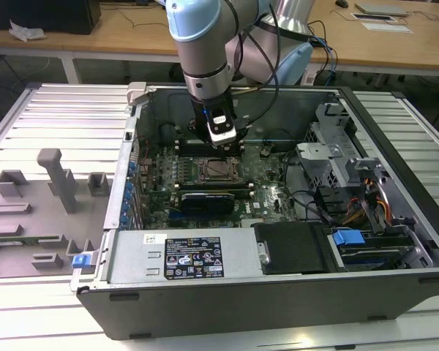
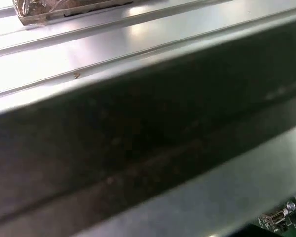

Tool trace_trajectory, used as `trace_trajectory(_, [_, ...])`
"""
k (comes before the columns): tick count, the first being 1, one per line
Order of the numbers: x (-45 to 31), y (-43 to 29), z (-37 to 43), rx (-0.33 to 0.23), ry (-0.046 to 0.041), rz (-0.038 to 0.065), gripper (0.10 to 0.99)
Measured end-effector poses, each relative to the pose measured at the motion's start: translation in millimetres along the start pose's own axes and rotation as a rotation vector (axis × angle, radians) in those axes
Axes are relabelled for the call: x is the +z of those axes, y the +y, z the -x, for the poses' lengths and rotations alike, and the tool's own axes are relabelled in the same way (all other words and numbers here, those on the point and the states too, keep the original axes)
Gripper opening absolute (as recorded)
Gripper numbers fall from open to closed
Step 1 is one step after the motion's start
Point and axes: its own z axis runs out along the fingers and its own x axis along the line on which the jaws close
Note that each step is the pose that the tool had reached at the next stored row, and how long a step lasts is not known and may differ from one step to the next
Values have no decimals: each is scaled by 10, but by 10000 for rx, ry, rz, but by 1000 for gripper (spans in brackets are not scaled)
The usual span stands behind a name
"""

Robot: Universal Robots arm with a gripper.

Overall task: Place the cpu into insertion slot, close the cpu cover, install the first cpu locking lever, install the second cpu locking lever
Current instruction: 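Install the first cpu locking lever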

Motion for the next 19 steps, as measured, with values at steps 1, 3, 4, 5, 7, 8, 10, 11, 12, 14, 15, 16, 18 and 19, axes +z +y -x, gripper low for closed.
trace_trajectory(1, [0, 0, 0, 7, -1, -2, 106])
trace_trajectory(3, [1, 0, -1, 12, -3, -1, 106])
trace_trajectory(4, [1, 1, -1, 12, -3, 0, 106])
trace_trajectory(5, [1, 2, -1, 11, -3, 0, 106])
trace_trajectory(7, [-7, 4, 0, 11, -3, 2, 106])
trace_trajectory(8, [-12, 5, 2, 10, -4, 2, 106])
trace_trajectory(10, [-23, 7, 3, 11, -4, 1, 106])
trace_trajectory(11, [-26, 7, 4, 12, -3, 0, 106])
trace_trajectory(12, [-33, 8, 5, 11, -3, 0, 106])
trace_trajectory(14, [-95, 18, 17, 9, -6, -8, 106])
trace_trajectory(15, [-135, 24, 24, 6, -14, -29, 106])
trace_trajectory(16, [-184, 32, 34, -3, -26, -61, 106])
trace_trajectory(18, [-259, 45, 49, -15, -47, -113, 106])
trace_trajectory(19, [-293, 50, 56, -23, -58, -144, 106])
